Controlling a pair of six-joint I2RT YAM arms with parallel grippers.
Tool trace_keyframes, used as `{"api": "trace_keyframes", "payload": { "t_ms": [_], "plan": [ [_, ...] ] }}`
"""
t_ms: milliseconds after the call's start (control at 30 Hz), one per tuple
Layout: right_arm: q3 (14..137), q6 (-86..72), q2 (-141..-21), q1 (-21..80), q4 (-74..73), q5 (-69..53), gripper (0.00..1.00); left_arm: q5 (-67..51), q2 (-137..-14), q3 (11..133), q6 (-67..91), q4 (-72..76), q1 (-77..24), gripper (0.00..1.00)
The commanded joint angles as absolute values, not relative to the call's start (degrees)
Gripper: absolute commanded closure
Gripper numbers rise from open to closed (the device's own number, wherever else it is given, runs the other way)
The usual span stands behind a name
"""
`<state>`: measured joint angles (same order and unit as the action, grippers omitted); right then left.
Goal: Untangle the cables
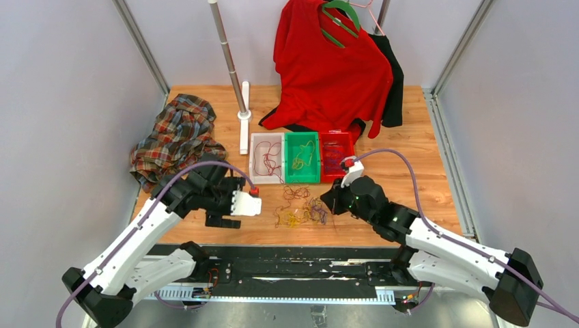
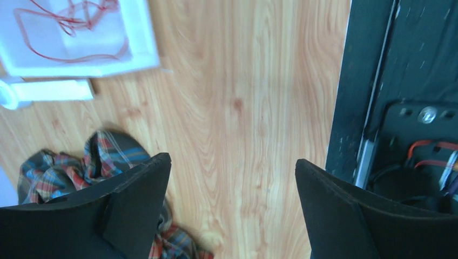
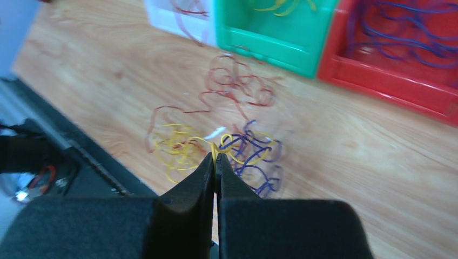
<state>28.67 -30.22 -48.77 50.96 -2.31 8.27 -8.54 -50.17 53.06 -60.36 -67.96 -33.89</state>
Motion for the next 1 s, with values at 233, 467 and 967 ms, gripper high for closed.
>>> {"api": "trace_keyframes", "payload": {
  "t_ms": [233,467,967],
  "plan": [
    [37.98,-31.44,-56.05,50.85,12.19,-17.59,0.99,-31.12,-58.04,70.45,-38.01,-60.75,-33.93,0.13],
    [43.47,-35.59,-58.56,52.13,20.38,-23.32,0.99,-34.71,-58.53,69.55,-34.6,-53.9,-33.93,0.25],
    [48.39,-39.87,-61.97,53.34,28.59,-27.07,0.99,-37.77,-49.54,55.76,-25.27,-38.52,-33.94,0.41]
  ]
}}
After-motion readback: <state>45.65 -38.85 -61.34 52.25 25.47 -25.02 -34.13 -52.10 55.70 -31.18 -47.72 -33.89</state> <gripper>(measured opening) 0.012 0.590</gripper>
